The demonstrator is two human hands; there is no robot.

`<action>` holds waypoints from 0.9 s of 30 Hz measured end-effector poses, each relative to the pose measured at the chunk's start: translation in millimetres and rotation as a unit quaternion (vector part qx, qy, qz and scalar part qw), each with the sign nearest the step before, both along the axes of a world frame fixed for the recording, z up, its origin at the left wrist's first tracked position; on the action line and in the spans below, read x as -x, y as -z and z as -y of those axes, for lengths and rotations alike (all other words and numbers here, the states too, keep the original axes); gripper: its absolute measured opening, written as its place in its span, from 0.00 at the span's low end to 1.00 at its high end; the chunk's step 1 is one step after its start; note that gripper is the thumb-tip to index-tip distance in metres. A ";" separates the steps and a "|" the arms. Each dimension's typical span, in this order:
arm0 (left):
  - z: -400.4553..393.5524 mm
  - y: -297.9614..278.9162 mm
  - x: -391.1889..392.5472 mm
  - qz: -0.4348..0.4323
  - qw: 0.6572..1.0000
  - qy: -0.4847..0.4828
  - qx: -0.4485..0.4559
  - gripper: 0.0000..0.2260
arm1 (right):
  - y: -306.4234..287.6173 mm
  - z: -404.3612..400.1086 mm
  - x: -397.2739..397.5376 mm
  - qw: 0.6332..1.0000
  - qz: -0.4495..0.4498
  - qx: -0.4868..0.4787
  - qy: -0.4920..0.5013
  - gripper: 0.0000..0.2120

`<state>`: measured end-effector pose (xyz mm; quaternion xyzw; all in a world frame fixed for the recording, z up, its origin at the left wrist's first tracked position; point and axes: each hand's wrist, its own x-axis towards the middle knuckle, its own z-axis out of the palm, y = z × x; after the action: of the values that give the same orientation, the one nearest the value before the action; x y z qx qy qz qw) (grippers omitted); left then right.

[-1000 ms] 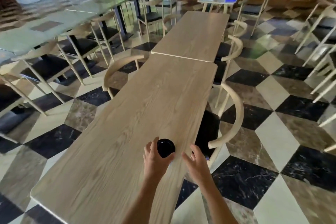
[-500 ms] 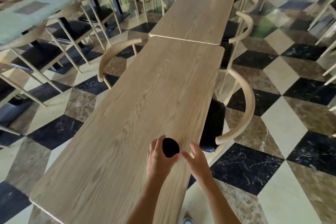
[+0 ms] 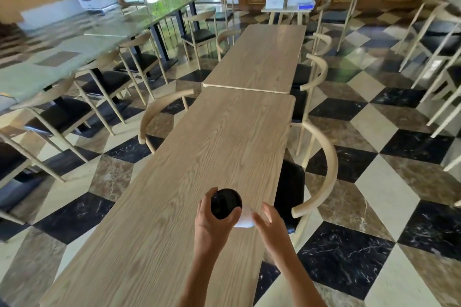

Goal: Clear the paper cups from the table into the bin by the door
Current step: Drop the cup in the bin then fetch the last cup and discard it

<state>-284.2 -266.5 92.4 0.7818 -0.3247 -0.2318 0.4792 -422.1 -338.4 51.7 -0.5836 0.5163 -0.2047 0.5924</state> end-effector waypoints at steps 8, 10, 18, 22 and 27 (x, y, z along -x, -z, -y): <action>-3.2 -49.9 10.5 -0.122 0.984 0.061 0.115 0.21 | -60.1 -5.6 26.9 0.993 0.073 0.036 0.080 0.29; -1.5 -60.3 15.8 -0.132 0.979 0.084 0.127 0.21 | -73.7 -9.4 37.5 0.989 0.085 0.052 0.106 0.29; -4.9 -94.5 63.7 -0.180 0.948 0.209 0.159 0.19 | -108.8 -62.6 98.4 0.960 0.029 0.154 0.231 0.21; -23.5 -97.0 113.3 -0.186 0.920 0.314 0.143 0.18 | -119.5 -115.3 152.3 0.934 0.032 0.198 0.297 0.16; -57.2 -98.7 201.0 -0.197 0.862 0.449 0.125 0.18 | -122.0 -194.3 237.3 0.890 0.010 0.184 0.417 0.26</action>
<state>-485.2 -209.3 191.1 0.4229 -0.5656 -0.5287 0.4708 -659.3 -144.1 173.7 -0.4113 0.6592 -0.5301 0.3395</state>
